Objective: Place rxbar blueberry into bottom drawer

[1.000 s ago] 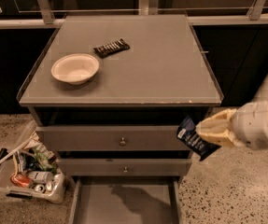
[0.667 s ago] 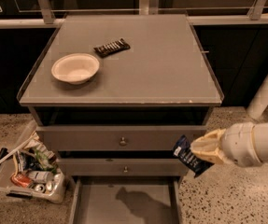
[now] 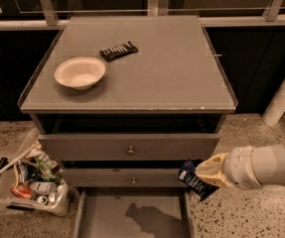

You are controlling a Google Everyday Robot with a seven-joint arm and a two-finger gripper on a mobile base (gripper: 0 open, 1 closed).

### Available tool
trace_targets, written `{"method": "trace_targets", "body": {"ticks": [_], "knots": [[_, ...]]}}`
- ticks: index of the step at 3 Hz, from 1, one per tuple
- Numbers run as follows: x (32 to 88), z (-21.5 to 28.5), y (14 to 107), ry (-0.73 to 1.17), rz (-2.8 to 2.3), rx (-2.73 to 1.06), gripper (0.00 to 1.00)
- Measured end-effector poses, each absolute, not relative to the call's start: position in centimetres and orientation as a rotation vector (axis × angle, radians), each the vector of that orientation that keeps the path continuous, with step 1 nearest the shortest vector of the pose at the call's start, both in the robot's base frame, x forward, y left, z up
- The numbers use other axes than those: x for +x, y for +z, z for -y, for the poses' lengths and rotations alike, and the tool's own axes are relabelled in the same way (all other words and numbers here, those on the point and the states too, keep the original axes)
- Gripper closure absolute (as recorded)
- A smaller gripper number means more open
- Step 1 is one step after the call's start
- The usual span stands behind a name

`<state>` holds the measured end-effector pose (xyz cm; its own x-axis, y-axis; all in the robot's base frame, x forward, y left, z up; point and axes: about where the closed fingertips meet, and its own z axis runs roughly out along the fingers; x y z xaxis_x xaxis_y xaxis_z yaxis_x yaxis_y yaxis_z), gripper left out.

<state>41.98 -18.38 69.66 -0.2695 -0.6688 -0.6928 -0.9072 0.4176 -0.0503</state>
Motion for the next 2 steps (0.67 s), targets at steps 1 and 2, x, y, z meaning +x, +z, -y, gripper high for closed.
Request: {"method": "trace_targets", "body": {"ticks": [1,2], "knots": [[42.2,18.3,70.1,0.45,-2.03,-1.346,1.0],[43.1,16.1,67.8,0.49,-2.023,-1.336,1.0]]}}
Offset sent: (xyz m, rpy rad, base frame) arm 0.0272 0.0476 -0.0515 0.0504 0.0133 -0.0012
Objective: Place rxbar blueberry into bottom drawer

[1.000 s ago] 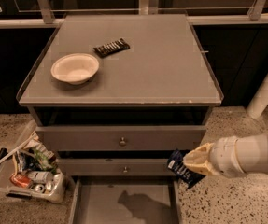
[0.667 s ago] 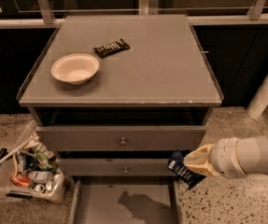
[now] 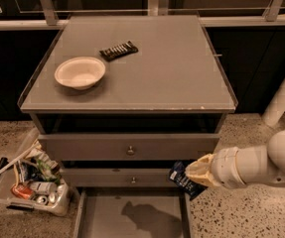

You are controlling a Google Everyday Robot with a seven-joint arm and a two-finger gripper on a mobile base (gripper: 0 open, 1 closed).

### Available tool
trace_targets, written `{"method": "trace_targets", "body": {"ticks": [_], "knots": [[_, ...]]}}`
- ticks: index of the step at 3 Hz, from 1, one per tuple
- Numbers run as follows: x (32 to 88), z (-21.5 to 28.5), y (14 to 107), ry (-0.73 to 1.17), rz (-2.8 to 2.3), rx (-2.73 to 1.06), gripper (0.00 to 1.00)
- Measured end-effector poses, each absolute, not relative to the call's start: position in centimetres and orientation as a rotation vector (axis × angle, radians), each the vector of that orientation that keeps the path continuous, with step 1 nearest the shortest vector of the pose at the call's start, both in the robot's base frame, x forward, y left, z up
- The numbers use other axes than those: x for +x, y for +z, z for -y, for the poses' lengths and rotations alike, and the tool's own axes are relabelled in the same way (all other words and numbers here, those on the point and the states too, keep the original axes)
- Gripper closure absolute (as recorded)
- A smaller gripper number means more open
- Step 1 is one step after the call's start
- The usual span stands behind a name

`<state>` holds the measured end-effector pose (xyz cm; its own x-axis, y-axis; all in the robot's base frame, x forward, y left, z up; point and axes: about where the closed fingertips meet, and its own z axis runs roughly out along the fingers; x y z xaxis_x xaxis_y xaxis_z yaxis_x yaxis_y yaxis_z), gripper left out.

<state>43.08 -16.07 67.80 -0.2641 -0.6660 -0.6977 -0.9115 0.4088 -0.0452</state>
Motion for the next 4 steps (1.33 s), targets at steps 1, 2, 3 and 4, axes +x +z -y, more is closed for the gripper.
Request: {"method": "trace_targets", "body": {"ticks": [1,2,3,4], "knots": [[43.8,13.7,63.3,0.512,-2.015,-1.321,1.0],[44.5,12.8,58.9,0.48,-1.992,-1.287,1.0],[45.8,12.5,54.9,0.451,-1.976,-1.268,1.0],[46.0,10.9,52.3,0.514,-1.956,-1.229,1.0]]}}
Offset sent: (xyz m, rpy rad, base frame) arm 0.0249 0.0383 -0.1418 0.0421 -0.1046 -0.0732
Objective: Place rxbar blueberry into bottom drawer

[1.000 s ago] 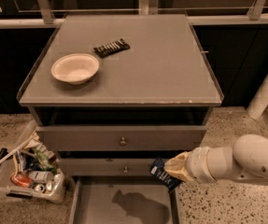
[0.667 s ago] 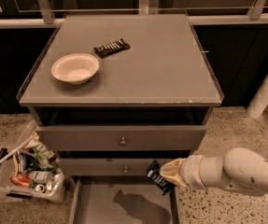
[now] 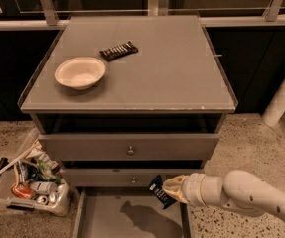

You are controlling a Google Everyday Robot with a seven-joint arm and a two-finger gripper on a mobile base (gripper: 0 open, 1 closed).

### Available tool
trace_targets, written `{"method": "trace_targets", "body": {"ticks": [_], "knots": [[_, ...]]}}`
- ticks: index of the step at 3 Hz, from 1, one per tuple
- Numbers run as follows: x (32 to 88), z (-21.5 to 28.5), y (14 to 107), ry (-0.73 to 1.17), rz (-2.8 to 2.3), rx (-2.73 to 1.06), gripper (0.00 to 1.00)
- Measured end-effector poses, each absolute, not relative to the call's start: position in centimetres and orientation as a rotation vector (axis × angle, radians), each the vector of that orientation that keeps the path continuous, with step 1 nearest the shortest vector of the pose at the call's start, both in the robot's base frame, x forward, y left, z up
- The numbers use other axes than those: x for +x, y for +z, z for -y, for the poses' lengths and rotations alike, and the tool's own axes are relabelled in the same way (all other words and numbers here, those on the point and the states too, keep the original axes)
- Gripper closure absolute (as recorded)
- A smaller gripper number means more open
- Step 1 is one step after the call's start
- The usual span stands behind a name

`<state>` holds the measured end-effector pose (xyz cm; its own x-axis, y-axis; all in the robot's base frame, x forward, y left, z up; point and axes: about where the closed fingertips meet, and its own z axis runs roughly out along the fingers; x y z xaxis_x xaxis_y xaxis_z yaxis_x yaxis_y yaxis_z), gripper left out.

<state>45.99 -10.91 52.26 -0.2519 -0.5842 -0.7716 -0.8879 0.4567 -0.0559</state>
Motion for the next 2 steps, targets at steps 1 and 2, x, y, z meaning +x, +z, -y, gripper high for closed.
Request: {"method": "trace_targets", "body": {"ticks": [1,2], "knots": [[46.0,10.9,52.3,0.514,-1.956,-1.23,1.0],[45.7,9.5,51.4,0.54,-1.931,-1.264,1.0]]}}
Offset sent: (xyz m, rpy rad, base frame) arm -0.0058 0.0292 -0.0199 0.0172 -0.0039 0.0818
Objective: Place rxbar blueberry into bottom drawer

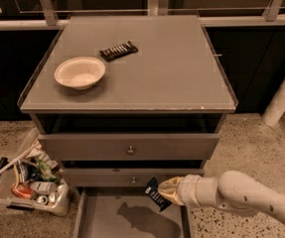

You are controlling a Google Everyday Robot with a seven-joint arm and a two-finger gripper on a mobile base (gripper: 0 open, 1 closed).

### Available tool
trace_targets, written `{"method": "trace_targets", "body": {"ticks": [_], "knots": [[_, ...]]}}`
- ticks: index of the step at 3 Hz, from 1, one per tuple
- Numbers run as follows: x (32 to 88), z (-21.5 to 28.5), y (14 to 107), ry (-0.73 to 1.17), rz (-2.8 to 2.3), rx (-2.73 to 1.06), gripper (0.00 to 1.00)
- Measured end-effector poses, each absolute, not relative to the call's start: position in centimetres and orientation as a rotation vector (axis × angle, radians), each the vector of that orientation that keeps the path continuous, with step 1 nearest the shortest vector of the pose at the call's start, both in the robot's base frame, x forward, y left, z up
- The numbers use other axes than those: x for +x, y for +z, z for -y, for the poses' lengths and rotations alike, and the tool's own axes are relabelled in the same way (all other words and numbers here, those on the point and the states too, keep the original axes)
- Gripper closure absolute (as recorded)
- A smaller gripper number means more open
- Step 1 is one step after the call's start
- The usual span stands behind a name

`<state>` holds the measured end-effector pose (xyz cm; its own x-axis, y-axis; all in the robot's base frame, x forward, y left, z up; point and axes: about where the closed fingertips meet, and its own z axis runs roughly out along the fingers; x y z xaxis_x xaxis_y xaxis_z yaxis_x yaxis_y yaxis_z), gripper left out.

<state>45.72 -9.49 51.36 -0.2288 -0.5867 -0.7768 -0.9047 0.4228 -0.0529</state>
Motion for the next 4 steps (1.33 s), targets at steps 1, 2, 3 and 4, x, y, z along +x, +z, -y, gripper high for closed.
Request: {"method": "trace_targets", "body": {"ticks": [1,2,3,4], "knots": [[45.6,6.9,48.1,0.581,-1.909,-1.296,1.0],[45.9,4.1,42.8,0.638,-1.875,-1.317,1.0],[46.4,2.2,38.2,0.697,-1.83,-1.311,1.0],[47.6,2.4,33.6,0.732,-1.807,-1.304,1.0]]}}
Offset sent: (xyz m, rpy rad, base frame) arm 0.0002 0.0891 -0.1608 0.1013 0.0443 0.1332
